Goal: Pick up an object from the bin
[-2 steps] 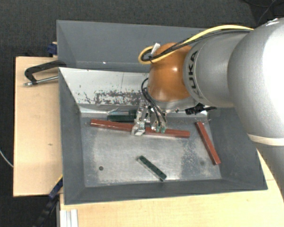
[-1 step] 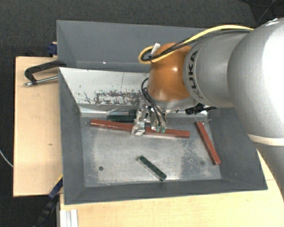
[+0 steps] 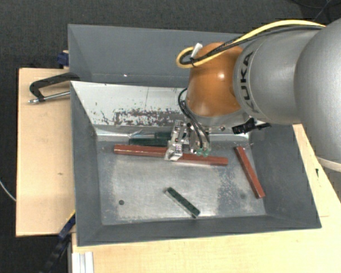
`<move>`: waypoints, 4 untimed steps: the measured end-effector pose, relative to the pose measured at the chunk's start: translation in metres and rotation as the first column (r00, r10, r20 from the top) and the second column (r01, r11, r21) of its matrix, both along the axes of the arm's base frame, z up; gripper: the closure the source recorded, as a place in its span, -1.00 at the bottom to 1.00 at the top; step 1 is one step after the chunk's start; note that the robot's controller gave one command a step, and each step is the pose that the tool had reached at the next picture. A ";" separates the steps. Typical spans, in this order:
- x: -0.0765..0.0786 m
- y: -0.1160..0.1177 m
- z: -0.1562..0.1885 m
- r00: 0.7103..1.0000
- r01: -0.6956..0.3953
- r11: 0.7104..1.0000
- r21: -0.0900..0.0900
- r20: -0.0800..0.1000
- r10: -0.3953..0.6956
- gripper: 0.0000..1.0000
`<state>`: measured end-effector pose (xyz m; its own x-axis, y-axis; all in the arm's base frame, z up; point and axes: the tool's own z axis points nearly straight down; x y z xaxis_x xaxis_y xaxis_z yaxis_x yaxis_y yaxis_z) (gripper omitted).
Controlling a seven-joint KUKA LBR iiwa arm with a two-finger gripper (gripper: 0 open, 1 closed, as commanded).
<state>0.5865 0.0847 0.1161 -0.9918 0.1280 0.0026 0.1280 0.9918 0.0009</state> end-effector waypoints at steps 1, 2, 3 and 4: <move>0.014 -0.015 0.034 1.000 0.013 1.000 0.000 0.014 -0.013 1.00; -0.011 -0.012 0.081 0.999 0.037 0.999 0.000 0.003 -0.037 1.00; 0.000 -0.013 0.054 0.999 0.035 0.999 0.001 0.015 -0.035 1.00; 0.002 -0.004 -0.024 1.000 0.027 1.000 0.000 0.007 -0.027 1.00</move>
Offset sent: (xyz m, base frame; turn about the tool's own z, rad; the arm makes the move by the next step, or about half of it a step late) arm -0.0151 -0.0122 0.0917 0.0434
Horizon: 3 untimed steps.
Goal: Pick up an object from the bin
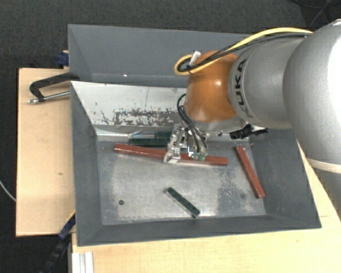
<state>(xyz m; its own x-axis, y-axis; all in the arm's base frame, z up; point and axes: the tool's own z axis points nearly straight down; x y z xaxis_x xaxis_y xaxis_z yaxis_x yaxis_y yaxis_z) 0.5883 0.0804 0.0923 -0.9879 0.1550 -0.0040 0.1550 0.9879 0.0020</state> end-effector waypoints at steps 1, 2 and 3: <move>0.000 0.001 -0.008 1.000 -0.008 1.000 0.001 0.000 0.008 1.00; -0.007 -0.001 0.032 1.000 -0.028 1.000 -0.001 -0.004 0.028 1.00; -0.006 0.001 0.068 0.999 -0.037 0.999 0.000 0.005 0.037 1.00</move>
Offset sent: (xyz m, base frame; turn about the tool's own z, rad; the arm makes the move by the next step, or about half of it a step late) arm -0.0087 -0.0038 0.0501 -0.0367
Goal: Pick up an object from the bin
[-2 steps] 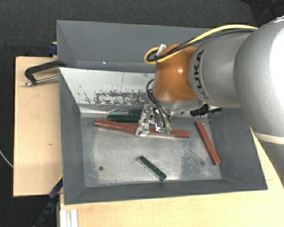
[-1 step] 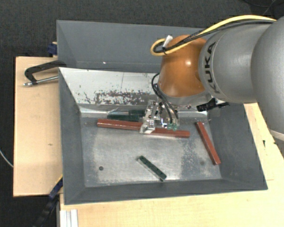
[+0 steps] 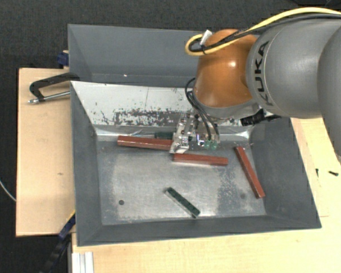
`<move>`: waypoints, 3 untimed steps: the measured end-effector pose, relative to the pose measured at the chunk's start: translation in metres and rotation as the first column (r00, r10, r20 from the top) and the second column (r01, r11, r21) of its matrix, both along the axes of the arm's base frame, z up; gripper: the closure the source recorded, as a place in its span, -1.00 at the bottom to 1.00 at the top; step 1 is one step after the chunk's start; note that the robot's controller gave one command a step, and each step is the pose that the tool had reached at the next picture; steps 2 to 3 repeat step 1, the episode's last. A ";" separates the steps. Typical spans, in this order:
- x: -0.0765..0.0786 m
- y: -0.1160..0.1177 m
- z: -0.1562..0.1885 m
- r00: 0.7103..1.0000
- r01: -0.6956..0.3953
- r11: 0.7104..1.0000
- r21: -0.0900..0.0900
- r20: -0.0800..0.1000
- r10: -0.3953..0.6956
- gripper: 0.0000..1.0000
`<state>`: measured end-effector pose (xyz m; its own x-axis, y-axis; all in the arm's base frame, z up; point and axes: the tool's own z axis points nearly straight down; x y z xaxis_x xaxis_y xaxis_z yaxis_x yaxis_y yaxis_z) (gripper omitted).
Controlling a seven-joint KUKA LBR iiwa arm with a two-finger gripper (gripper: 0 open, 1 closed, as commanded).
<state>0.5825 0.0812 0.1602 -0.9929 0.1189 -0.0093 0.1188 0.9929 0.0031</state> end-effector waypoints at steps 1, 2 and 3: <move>-0.018 0.006 0.046 1.000 -0.012 1.000 0.000 -0.005 0.012 1.00; -0.018 0.006 0.046 1.000 -0.012 1.000 0.000 -0.005 0.012 1.00; -0.018 0.006 0.046 1.000 -0.012 1.000 0.000 -0.005 0.012 1.00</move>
Offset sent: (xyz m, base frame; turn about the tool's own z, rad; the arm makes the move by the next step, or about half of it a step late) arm 0.0000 0.0000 0.0000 0.0000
